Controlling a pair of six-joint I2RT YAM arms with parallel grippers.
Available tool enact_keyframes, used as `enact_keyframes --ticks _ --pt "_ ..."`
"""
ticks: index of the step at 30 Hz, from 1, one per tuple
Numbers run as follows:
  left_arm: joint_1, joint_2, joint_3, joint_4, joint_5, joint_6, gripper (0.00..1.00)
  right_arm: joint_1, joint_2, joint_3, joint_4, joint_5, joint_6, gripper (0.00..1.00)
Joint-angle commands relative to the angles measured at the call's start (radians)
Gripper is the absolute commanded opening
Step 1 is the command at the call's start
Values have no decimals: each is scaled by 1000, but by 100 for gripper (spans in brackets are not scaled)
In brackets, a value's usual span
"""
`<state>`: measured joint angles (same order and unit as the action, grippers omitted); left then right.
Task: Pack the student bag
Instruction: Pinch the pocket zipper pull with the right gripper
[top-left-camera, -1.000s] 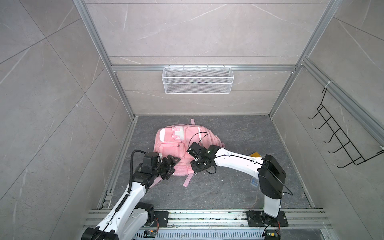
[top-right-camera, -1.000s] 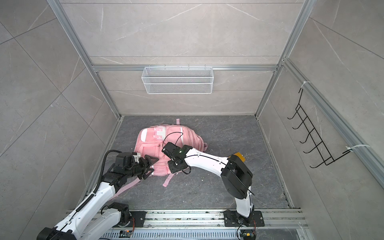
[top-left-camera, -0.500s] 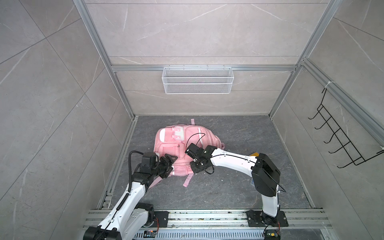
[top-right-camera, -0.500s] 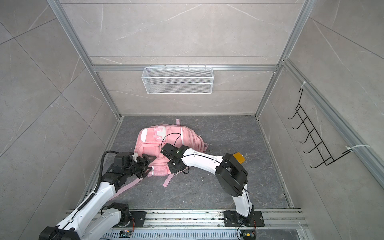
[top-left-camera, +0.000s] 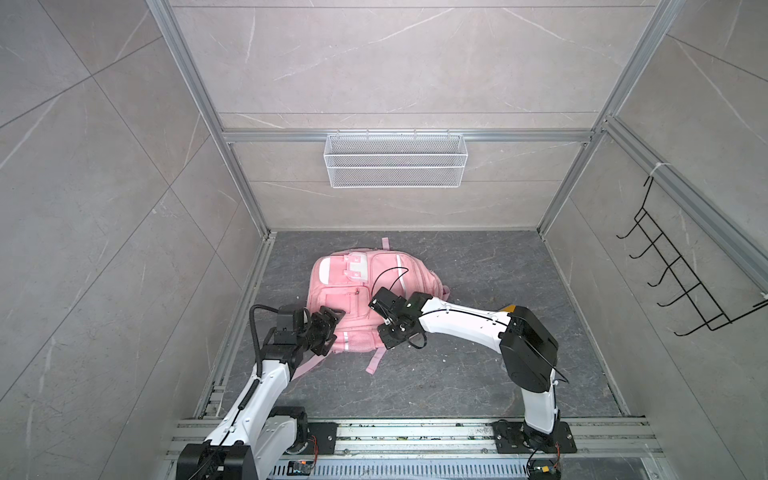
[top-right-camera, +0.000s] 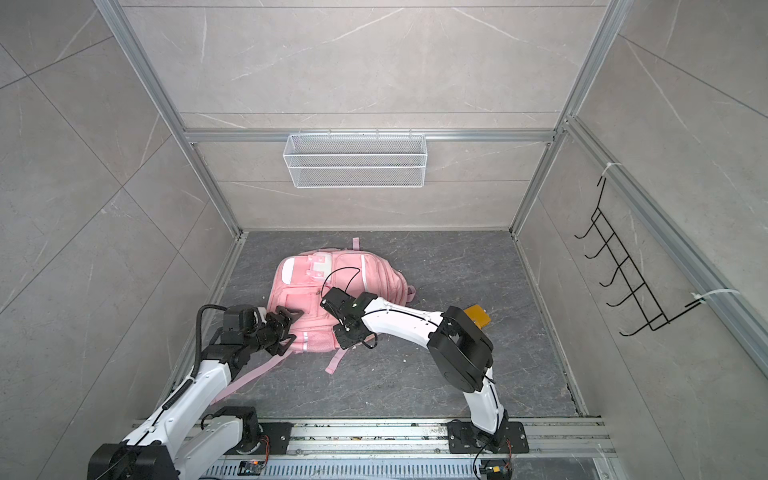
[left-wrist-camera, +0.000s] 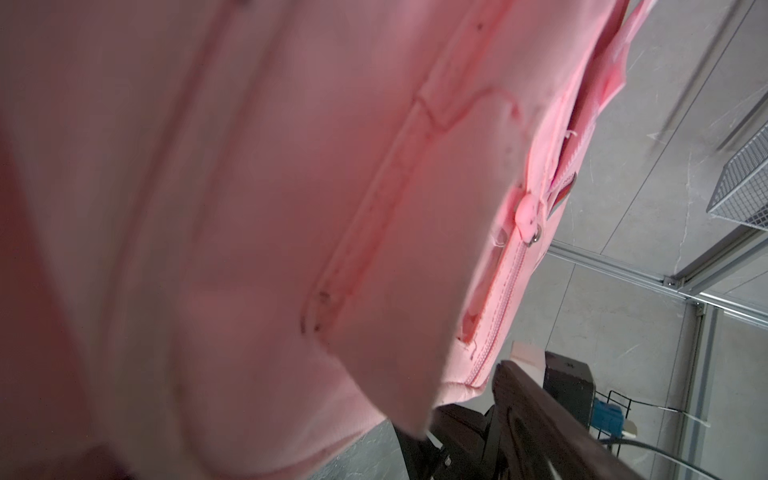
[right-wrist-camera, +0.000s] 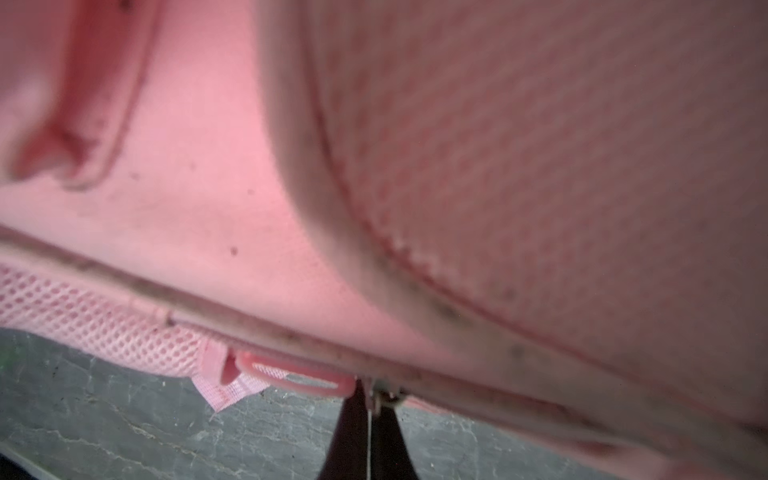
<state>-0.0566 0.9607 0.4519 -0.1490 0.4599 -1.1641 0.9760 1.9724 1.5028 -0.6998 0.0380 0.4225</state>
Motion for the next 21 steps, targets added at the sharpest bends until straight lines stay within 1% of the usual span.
enact_keyframes --ticks 1,9,12,13,15,16,18,20,21 --pt "24 30 14 34 16 67 85 0 -94 -64 80 -10 -27 0" --pt "36 132 54 70 22 133 81 -50 -198 -185 130 -34 0 0" --pt "41 161 52 103 22 145 59 -83 -225 -217 145 -51 15 0" --pt "44 170 53 111 23 146 55 -94 -231 -222 144 -57 20 0" --pt "47 194 57 130 31 147 42 -113 -242 -231 144 -70 16 0" --pt "49 204 60 132 35 148 38 -117 -246 -233 138 -68 9 0" --pt "50 218 70 133 39 153 35 -125 -252 -225 129 -80 -16 0" --pt "52 223 77 133 45 156 35 -125 -259 -222 157 -164 -67 0" --pt "52 224 83 127 46 159 35 -123 -258 -219 168 -205 -85 7"
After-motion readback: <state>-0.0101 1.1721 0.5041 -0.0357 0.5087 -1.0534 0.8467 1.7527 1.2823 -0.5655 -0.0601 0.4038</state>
